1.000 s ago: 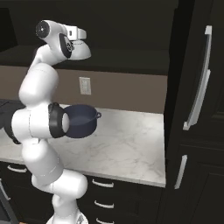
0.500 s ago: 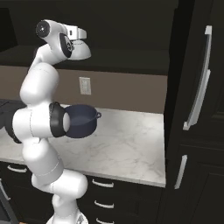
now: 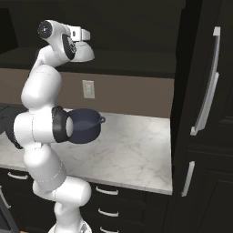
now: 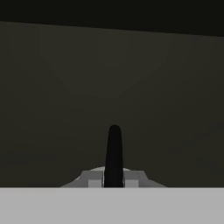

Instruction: Pick the kettle from the cabinet and place it on a stove burner. Then pick the pot from the counter and place it on another stove burner. Finally, turn both burners on.

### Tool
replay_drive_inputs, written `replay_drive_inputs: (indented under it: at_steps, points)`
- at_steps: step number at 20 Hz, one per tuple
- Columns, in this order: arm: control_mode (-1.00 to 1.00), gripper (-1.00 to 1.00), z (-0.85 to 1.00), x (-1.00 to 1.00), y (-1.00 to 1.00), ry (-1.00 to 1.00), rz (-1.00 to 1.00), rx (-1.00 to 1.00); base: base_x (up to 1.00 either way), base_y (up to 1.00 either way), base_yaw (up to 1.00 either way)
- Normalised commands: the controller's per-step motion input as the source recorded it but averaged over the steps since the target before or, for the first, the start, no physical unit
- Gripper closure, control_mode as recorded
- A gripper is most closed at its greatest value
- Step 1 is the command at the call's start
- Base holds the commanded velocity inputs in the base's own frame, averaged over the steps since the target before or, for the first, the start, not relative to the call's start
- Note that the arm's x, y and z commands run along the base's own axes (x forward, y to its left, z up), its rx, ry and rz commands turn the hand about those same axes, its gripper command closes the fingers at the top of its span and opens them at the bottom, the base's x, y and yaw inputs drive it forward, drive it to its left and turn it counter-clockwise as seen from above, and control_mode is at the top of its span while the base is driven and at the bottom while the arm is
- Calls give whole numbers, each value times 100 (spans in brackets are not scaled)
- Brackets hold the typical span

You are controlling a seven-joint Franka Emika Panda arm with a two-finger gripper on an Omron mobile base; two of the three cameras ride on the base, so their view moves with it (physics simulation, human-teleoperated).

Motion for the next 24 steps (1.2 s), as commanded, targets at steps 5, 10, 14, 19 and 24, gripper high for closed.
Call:
replay_drive_inputs:
  at_steps: [5, 10, 14, 19, 24]
  points:
    - [-100, 100, 0, 0, 0, 0, 0, 0, 0, 0, 0]
    - [-100, 100, 0, 0, 0, 0, 0, 0, 0, 0, 0]
    - [-100, 100, 0, 0, 0, 0, 0, 0, 0, 0, 0]
    - [-100, 100, 0, 0, 0, 0, 0, 0, 0, 0, 0]
    - [-100, 100, 0, -4, 0, 0, 0, 0, 0, 0, 0]
